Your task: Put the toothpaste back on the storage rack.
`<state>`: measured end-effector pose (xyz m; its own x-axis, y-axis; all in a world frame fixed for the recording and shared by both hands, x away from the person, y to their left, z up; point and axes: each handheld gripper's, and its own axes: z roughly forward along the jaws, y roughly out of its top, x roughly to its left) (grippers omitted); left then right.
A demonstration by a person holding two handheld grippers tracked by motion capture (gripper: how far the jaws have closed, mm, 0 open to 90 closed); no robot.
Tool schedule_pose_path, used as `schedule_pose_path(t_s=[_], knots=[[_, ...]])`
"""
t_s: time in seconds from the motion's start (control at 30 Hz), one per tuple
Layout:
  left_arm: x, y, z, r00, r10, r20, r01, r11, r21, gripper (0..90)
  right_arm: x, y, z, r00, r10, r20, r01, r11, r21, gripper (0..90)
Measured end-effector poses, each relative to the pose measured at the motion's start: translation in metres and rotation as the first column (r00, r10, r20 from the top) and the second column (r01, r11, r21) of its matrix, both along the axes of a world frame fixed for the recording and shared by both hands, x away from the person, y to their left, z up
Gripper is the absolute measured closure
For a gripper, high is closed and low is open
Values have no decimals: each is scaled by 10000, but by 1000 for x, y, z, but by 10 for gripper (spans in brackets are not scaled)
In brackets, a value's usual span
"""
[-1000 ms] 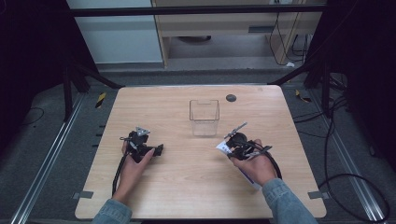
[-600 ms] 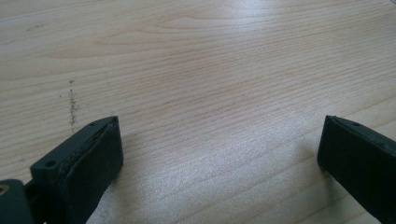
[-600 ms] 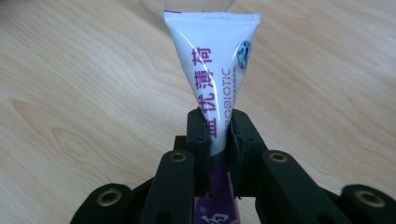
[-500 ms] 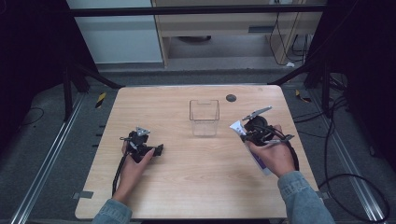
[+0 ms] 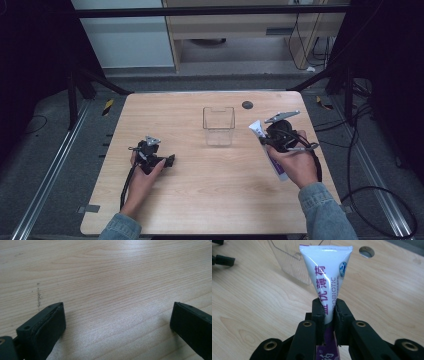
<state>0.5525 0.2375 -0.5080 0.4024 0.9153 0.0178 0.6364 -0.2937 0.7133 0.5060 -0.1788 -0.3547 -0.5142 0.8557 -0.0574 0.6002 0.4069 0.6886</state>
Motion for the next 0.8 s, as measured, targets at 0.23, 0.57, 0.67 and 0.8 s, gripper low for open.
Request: schedule_pose_path(t_s=[0.23,0.57,0.67,0.8], knots=[[0,0,0,10000,-2,0,2,10000,1,0,-1,2,5,9960,-198,870,159,9988,454,800],[0,0,0,10000,-4,0,4,10000,-4,0,-4,16,3,9796,-161,2001,-161,9873,1582,800],[0,0,0,10000,-3,0,3,10000,0,0,-4,23,2,9753,-248,2195,-152,9838,1788,800],[0,0,0,10000,4,2,-4,10000,7,0,-2,32,-1,9705,-445,2371,-80,9764,2159,799]])
